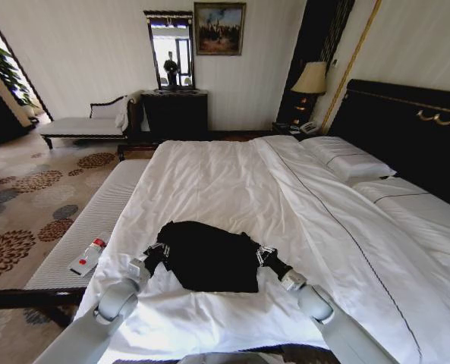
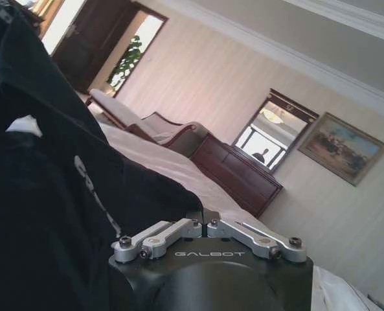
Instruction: Fold the clothes on the bed.
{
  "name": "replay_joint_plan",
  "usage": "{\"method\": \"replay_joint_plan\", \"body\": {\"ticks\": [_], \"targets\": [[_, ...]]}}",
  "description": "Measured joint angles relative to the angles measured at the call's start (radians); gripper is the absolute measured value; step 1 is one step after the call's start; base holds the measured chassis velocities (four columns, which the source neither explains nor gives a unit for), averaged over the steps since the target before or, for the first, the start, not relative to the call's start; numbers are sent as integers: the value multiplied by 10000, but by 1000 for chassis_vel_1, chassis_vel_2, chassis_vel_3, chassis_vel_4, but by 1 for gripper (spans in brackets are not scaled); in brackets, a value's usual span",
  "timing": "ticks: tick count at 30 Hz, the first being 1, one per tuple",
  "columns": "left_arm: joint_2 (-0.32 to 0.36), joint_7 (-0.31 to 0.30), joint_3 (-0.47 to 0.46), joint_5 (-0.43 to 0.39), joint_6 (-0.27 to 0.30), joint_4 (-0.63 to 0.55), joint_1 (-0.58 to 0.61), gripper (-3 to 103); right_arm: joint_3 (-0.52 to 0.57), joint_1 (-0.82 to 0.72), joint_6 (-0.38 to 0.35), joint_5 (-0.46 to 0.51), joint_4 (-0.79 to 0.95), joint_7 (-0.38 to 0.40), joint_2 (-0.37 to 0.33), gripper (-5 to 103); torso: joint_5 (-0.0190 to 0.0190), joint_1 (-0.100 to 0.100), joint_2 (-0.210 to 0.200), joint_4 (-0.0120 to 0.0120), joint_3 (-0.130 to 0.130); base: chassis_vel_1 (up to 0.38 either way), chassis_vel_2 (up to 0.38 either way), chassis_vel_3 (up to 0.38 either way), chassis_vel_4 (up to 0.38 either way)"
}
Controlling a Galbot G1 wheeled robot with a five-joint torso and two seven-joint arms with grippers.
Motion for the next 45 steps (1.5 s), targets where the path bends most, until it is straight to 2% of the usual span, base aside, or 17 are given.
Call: {"method": "replay_joint_plan", "body": {"ticks": [1, 4, 7, 8, 10, 16, 18, 20, 21, 25, 26, 29, 31, 34, 36, 39, 45], "targets": [[0, 0, 0, 0, 0, 0, 0, 2, 0, 0, 0, 0, 0, 0, 0, 0, 0, 0, 0, 0, 0, 0, 0, 0, 0], [656, -103, -360, -536, 141, -752, -367, 2, 436, 215, -651, 1080, 989, 115, -530, 0, 1, 0, 0, -1, 1, 0, 0, 0, 0], [887, -128, -554, -677, 148, -1135, -444, 2, 698, 308, -839, 1220, 1414, 120, -757, 0, -1, 1, 0, 1, 1, 0, 0, 0, 0], [1229, -150, -922, -1001, 185, -1686, -506, 2, 1099, 375, -1160, 1441, 2035, 148, -1108, 0, 1, 1, 0, 0, 1, 0, 0, 0, 0], [1456, -150, -1264, -1313, 217, -2055, -509, 2, 1433, 388, -1480, 1759, 2498, 189, -1368, 0, 0, 1, 0, 0, 1, 0, 0, 0, 0], [1995, -198, -2297, -2233, 295, -2571, -649, 2, 2283, 618, -2304, 2863, 3440, 399, -2126, 0, 0, 0, 1, 0, 0, 0, 0, 0, 0], [2165, -283, -2602, -2566, 340, -2663, -799, 2, 2604, 821, -2628, 3484, 3705, 529, -2442, 0, 1, 0, 0, 0, 0, 0, 0, 0, 0], [2380, -474, -2860, -2892, 447, -2781, -1093, 2, 2972, 1183, -3012, 4586, 3964, 790, -2876, 0, 2, 1, 0, 1, 1, 0, 0, 0, 0], [2380, -474, -2860, -2892, 447, -2781, -1093, 2, 2972, 1183, -3012, 4586, 3964, 790, -2876, 0, 2, 1, 0, 1, 1, 0, 0, 0, 0], [2828, -628, -3236, -3422, 716, -2842, -1709, 2, 3662, 1760, -3410, 5936, 4142, 1133, -3676, 0, 2, 0, 0, -1, 0, 0, 0, 0, 0], [2828, -628, -3236, -3422, 716, -2842, -1709, 2, 3662, 1760, -3410, 5936, 4142, 1133, -3676, 0, 2, 0, 0, -1, 0, 0, 0, 0, 0], [3390, -628, -3276, -3984, 779, -2532, -2473, 2, 3827, 2542, -3619, 6909, 4098, 1428, -4399, 0, 1, 0, 0, 0, 0, 0, 0, 0, 0], [3466, -628, -3230, -4061, 786, -2464, -2611, 2, 3827, 2648, -3644, 7010, 4072, 1454, -4472, 0, 1, 0, 0, 0, 0, 0, 0, 0, 0], [3924, -627, -2535, -4606, 858, -2026, -3956, 2, 3769, 3590, -3803, 8055, 3747, 1680, -5111, 0, 2, 0, 0, 0, 1, 0, 0, 0, 0], [3998, -627, -2372, -4694, 876, -1925, -4255, 2, 3762, 3765, -3809, 8257, 3652, 1716, -5259, 0, 1, 1, 0, 0, 1, 0, 0, 0, 0], [4208, -627, -1919, -5068, 898, -1575, -5263, 2, 3747, 4468, -3819, 9083, 3295, 1839, -5852, 0, 2, 1, 0, -2, 1, 0, 0, 0, 0], [4392, -623, -1675, -5454, 933, -1138, -6015, 2, 3661, 5301, -3793, 9771, 2729, 1850, -6438, 0, -1, 1, 0, 0, 0, 0, 0, 0, 0]]}}
